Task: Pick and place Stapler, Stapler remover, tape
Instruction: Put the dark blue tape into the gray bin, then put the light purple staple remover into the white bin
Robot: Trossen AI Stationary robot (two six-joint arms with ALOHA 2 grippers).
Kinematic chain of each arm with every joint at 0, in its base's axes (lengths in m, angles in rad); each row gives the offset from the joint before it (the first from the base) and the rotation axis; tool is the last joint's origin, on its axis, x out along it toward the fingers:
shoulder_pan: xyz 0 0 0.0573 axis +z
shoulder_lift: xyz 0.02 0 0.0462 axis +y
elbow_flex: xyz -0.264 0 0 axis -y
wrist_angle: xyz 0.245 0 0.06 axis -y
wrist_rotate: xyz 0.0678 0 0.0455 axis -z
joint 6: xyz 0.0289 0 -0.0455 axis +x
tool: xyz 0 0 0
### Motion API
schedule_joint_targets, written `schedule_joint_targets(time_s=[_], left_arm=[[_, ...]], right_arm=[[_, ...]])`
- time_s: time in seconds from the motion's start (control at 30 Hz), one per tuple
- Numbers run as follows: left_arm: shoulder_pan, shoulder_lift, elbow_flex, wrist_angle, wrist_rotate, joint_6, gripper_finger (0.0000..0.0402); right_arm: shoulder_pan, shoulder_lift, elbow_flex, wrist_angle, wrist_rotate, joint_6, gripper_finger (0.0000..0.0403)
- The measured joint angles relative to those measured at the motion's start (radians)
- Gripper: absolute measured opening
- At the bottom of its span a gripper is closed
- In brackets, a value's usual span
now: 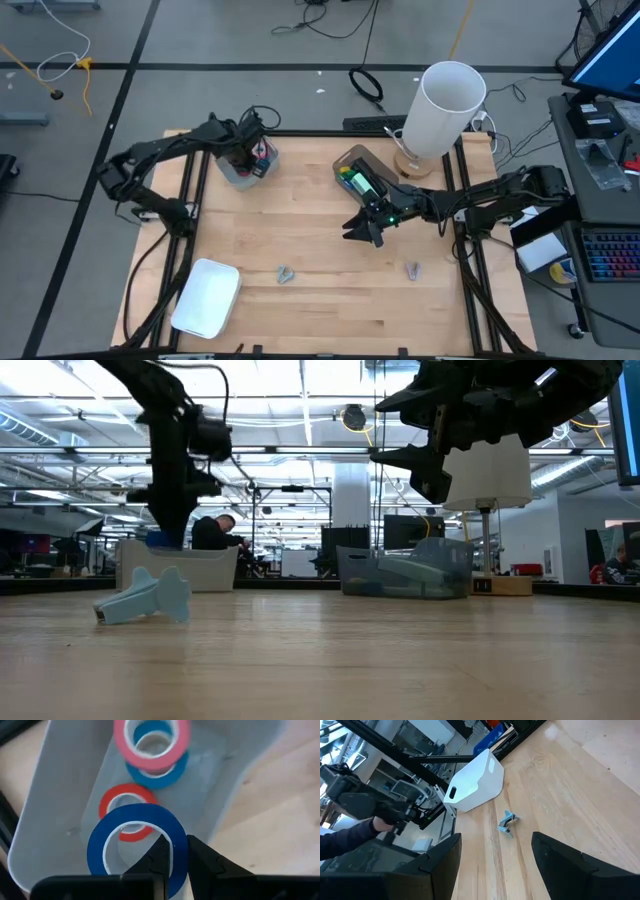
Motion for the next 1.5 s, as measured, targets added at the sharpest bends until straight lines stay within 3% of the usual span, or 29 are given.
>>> schedule_joint_targets(time_s=[0.2, 0.57, 0.87, 1.17, 1.5], left_arm=[[0.049, 0.079, -0.001, -0.009, -0.001, 0.062, 0.0044], [0.071, 0.126, -0.001, -0.020, -0.008, 0.078, 0.0093], [0.072, 0.121, -0.001, -0.022, -0.026, 0.107, 0.0173], [0.047, -0.025, 0.039, -0.020, -0.021, 0.090, 0.0203], [-0.126, -0.262, 0.062, 0.131, 0.135, 0.062, 0.0200]], right_arm=[[0.000, 0.000, 0.000, 0.000, 0.000, 0.000, 0.0238], [0.000, 0.000, 0.000, 0.000, 0.000, 0.000, 0.0238], [0.000, 0.000, 0.000, 0.000, 0.000, 0.001, 0.0238], [0.000, 0.000, 0.000, -0.001, -0.001, 0.012, 0.0238], [0.000, 0.000, 0.000, -0.066, -0.062, 0.145, 0.0238]])
